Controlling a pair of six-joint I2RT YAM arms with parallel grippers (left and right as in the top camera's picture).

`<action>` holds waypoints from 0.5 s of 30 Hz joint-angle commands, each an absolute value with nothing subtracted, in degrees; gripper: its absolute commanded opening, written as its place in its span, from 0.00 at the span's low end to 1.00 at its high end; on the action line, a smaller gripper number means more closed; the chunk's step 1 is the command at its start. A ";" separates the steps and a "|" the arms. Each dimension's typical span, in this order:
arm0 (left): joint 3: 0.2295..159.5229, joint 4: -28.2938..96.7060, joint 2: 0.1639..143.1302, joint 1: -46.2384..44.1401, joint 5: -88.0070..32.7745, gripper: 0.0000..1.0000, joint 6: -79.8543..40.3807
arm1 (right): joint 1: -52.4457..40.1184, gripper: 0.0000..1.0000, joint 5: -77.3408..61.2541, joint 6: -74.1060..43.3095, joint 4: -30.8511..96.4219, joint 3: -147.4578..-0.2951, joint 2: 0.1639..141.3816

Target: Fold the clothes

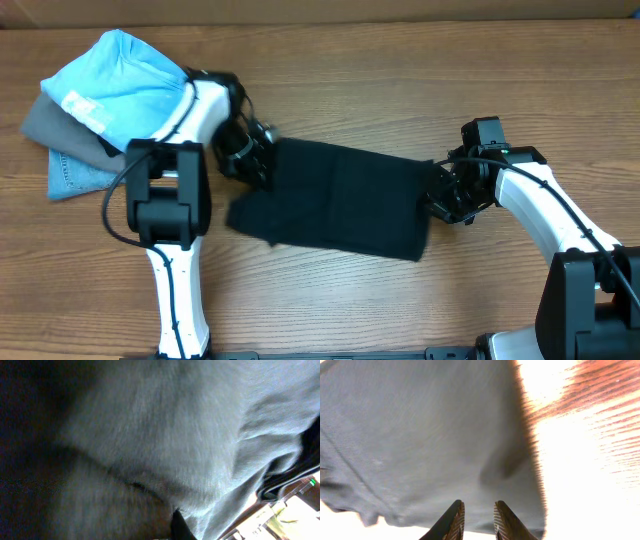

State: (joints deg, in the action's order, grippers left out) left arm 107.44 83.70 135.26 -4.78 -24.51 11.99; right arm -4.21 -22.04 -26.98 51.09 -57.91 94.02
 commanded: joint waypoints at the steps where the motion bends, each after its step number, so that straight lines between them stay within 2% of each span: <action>1: 119.81 88.05 132.44 -2.81 -18.87 0.04 11.57 | -4.38 0.23 -21.45 -27.07 51.03 -58.08 93.56; 8: 137.49 96.44 131.55 -5.76 -18.83 0.04 10.41 | -4.38 0.24 -21.45 -27.05 50.85 -58.08 93.56; 15: 137.53 96.73 131.92 -14.96 -16.93 0.04 8.82 | -4.38 0.24 -21.47 -27.05 50.85 -58.08 93.56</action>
State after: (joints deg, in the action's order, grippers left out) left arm 137.58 96.47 132.03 -10.94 -18.13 10.46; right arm -4.23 -22.02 -26.98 51.00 -57.91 94.02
